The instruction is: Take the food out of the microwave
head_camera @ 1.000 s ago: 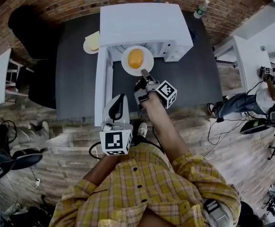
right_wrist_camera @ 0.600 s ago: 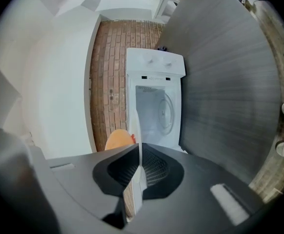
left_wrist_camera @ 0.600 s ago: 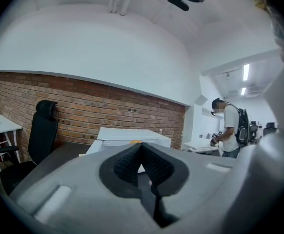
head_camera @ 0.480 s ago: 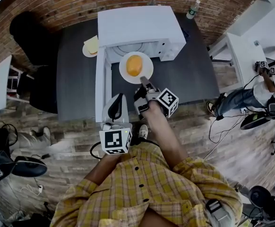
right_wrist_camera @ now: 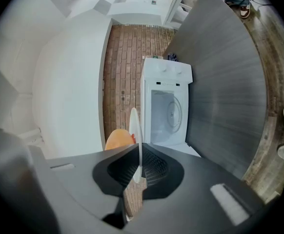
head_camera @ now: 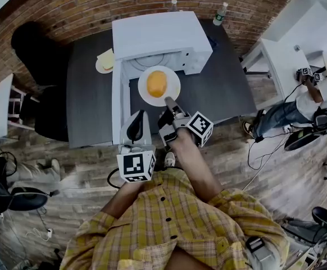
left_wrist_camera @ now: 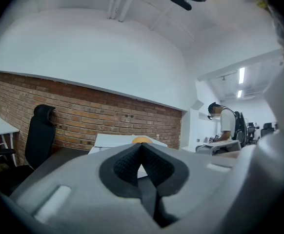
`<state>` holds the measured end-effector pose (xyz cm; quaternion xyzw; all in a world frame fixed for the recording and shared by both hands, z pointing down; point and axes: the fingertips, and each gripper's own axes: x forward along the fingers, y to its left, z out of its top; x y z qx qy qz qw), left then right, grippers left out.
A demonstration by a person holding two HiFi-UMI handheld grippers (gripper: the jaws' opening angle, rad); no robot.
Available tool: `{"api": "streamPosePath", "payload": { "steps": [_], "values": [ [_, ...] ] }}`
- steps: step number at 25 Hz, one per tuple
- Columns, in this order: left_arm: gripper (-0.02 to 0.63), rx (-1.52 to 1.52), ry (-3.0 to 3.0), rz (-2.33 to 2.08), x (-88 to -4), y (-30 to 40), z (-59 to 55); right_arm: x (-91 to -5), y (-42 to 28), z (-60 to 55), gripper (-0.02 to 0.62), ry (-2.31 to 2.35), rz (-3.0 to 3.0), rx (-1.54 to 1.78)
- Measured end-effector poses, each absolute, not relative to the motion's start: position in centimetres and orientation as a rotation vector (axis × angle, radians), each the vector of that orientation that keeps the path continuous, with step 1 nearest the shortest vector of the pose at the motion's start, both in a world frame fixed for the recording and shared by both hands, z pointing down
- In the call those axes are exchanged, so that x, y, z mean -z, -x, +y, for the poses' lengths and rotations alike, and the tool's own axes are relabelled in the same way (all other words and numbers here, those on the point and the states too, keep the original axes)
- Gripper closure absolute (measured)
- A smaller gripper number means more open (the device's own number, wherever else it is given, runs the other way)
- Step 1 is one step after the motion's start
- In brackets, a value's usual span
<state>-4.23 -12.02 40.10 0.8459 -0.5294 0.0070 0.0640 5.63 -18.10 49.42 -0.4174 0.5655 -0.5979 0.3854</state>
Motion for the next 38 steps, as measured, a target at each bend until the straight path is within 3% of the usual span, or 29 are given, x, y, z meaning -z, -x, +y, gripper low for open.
{"api": "streamPosePath", "payload": {
  "steps": [38],
  "values": [
    [0.606,0.035,-2.616,-1.571,-38.0,2.3,-12.3,-46.5,-6.5,-15.1,0.583,1.02,1.444,1.506]
  ]
}}
